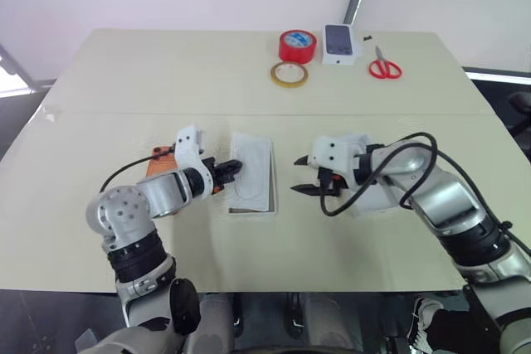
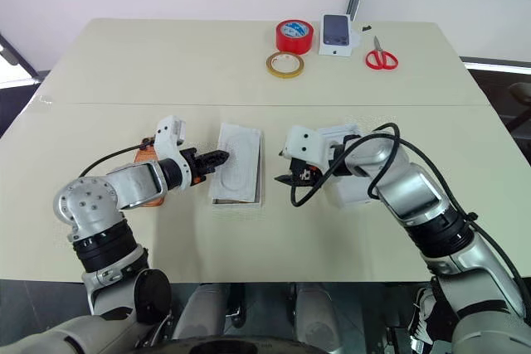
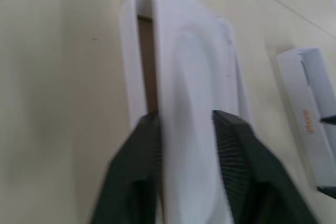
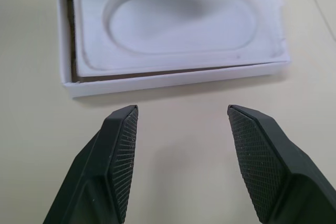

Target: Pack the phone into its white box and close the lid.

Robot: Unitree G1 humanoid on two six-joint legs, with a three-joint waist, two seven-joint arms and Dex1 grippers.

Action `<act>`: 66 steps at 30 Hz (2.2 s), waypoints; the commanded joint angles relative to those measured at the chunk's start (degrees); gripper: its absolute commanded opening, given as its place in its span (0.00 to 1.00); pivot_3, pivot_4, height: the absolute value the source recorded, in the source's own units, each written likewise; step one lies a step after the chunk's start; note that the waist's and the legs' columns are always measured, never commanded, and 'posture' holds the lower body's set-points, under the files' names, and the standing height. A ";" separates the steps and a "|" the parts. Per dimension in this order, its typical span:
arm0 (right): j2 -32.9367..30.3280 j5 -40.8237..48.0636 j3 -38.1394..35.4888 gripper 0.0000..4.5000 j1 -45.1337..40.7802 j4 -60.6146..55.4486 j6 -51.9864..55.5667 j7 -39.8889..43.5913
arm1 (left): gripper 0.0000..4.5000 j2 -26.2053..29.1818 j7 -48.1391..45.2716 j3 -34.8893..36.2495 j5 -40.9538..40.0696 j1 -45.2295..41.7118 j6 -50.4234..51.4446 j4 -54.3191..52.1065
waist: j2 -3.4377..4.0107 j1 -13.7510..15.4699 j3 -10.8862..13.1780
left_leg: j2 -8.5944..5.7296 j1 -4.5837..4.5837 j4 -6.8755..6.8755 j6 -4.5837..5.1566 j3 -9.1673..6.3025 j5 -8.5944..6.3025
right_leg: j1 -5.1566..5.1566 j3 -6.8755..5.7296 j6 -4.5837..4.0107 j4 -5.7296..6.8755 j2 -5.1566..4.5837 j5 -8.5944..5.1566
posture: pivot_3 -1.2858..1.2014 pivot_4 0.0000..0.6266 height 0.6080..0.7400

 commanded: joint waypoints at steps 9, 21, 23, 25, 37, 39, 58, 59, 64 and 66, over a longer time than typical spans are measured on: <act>10.85 0.09 -0.39 0.21 -7.31 2.54 8.30 -6.37 | 0.87 10.51 -3.36 3.75 -8.73 -2.12 -0.77 -5.14 | 0.00 -0.30 0.00 | 0.00 0.02 -0.01 -0.01 -0.01 0.01 | -0.02 -0.01 0.03 0.07 0.06 0.02 | 0.52 0.24 1.00; 25.70 -7.21 5.33 0.00 -12.95 15.59 9.89 -18.57 | 0.87 37.12 -34.33 -10.54 8.68 25.27 -40.55 -10.46 | 0.03 -0.46 -0.03 | 0.06 -0.04 -0.22 -0.46 0.09 0.01 | -0.39 0.02 -0.12 0.28 -0.36 -0.01 | 0.52 0.24 1.00; 27.43 -8.17 5.61 0.00 -13.32 18.01 9.15 -19.68 | 0.87 38.65 -37.34 -10.69 9.93 28.14 -43.53 -9.86 | 0.04 -0.44 -0.03 | 0.06 -0.09 -0.32 -0.47 0.09 0.00 | -0.45 0.03 -0.14 0.21 -0.40 0.00 | 0.52 0.24 1.00; 28.43 -10.10 6.60 0.00 -13.59 20.68 7.61 -20.90 | 0.87 39.71 -39.97 -10.74 10.81 30.67 -46.17 -10.23 | 0.05 -0.55 -0.02 | 0.07 -0.17 -0.34 -0.47 0.10 0.00 | -0.52 0.05 -0.15 0.18 -0.42 0.01 | 0.52 0.24 1.00; 26.94 -13.53 10.00 0.00 -10.74 18.26 6.06 -16.90 | 0.87 39.79 -40.53 -8.56 10.31 36.27 -47.72 -11.72 | 0.09 -0.75 -0.03 | 0.08 -0.19 -0.48 -0.46 0.11 -0.01 | -0.76 0.11 -0.20 0.01 -0.43 0.04 | 0.52 0.24 1.00; 28.23 -12.85 8.04 0.00 -11.48 16.98 4.93 -17.73 | 0.87 38.54 -35.43 -5.97 9.30 33.90 -43.66 -9.13 | 0.09 -0.75 -0.03 | 0.10 -0.19 -0.48 -0.46 0.11 0.00 | -0.77 0.11 -0.21 0.02 -0.41 0.05 | 0.52 0.24 1.00; 43.66 -15.28 18.65 0.00 -20.39 26.95 8.35 -15.41 | 1.00 32.49 -20.78 1.64 2.90 16.58 -7.35 3.56 | 0.00 -0.57 -0.08 | 0.16 -0.12 -0.33 -0.47 0.05 0.02 | -0.38 -0.04 -0.17 0.07 -0.08 0.07 | 0.52 0.24 1.00; 43.94 -15.47 18.94 0.00 -20.49 27.32 8.36 -15.26 | 1.00 31.99 -20.88 1.56 2.61 16.26 -6.39 3.12 | 0.00 -0.58 -0.08 | 0.13 -0.11 -0.34 -0.47 0.05 0.02 | -0.38 -0.04 -0.17 0.08 -0.12 0.07 | 0.52 0.24 1.00; 44.47 -16.92 21.04 0.00 -20.48 29.25 8.02 -14.17 | 1.00 28.87 -21.28 -1.17 1.98 16.70 -2.69 -1.04 | 0.00 -0.57 -0.09 | 0.10 -0.09 -0.37 -0.49 0.04 0.02 | -0.39 -0.04 -0.18 0.09 -0.32 0.07 | 0.52 0.24 1.00; 44.39 -17.35 21.30 0.00 -20.25 29.86 7.76 -13.91 | 1.00 27.33 -21.06 -1.99 2.23 17.17 -1.91 -2.49 | 0.02 -0.56 -0.11 | 0.09 -0.08 -0.39 -0.50 0.04 0.01 | -0.40 -0.02 -0.18 0.08 -0.35 0.07 | 0.52 0.24 1.00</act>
